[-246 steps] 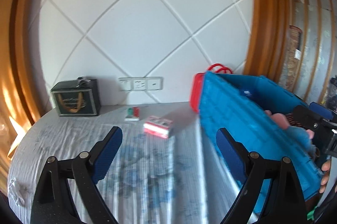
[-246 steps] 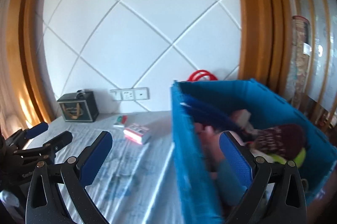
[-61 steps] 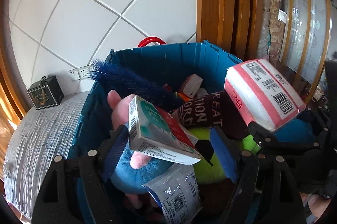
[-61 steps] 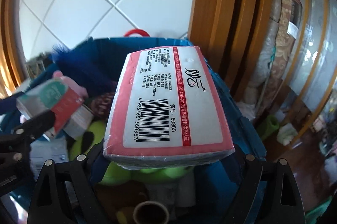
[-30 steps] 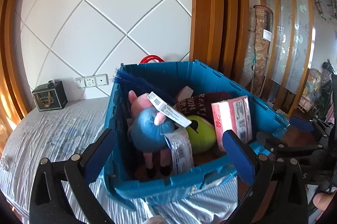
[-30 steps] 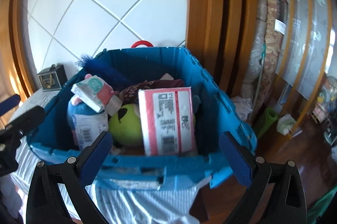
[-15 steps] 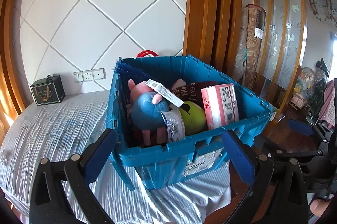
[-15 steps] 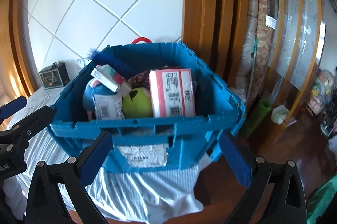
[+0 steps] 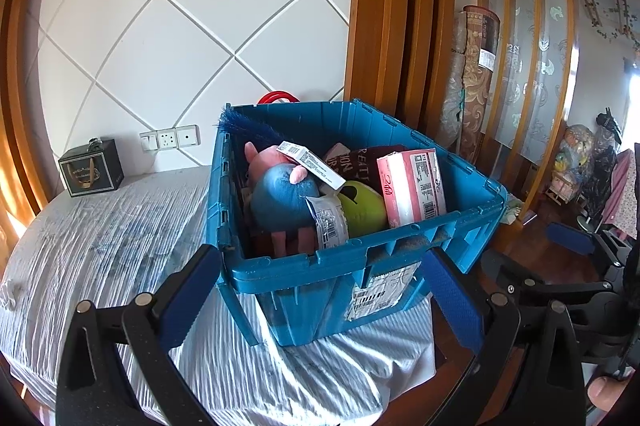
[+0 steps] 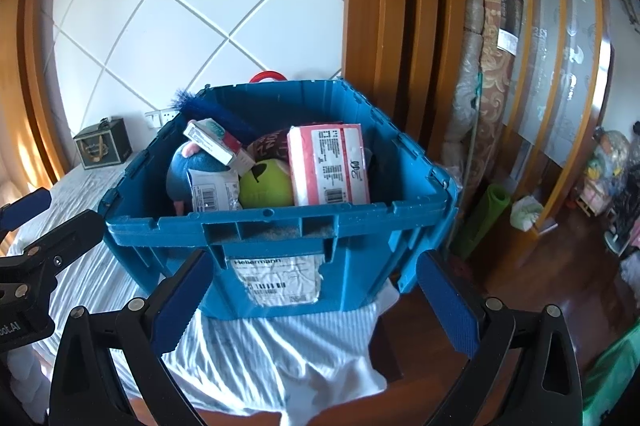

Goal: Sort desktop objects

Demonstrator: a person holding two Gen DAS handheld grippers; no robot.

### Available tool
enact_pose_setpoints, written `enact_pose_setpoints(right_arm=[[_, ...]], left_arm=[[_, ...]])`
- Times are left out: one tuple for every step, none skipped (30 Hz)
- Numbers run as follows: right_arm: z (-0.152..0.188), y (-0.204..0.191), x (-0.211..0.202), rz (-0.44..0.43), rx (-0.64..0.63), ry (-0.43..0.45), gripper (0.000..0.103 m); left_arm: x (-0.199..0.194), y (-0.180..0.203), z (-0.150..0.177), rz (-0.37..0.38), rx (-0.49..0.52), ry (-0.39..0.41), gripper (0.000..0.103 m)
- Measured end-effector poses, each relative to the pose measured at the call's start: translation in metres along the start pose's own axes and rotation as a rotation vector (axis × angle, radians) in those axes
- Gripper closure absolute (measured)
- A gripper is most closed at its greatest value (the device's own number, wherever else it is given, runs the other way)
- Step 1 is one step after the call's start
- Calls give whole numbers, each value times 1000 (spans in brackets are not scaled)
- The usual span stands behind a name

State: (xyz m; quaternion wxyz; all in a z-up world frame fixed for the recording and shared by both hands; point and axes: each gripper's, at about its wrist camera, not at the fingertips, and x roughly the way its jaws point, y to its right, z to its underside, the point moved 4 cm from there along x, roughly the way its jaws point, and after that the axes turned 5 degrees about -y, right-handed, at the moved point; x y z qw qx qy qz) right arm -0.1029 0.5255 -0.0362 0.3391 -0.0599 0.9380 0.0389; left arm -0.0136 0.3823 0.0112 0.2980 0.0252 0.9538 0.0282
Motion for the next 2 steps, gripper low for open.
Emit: enact_pose_setpoints(right_arm=[[0, 0, -1, 1, 0, 1, 0], [0, 0, -2, 1, -1, 4, 0]], left_arm=[[-1, 0, 0, -1, 2, 2, 1], [-2, 1, 0, -1, 5, 4, 1]])
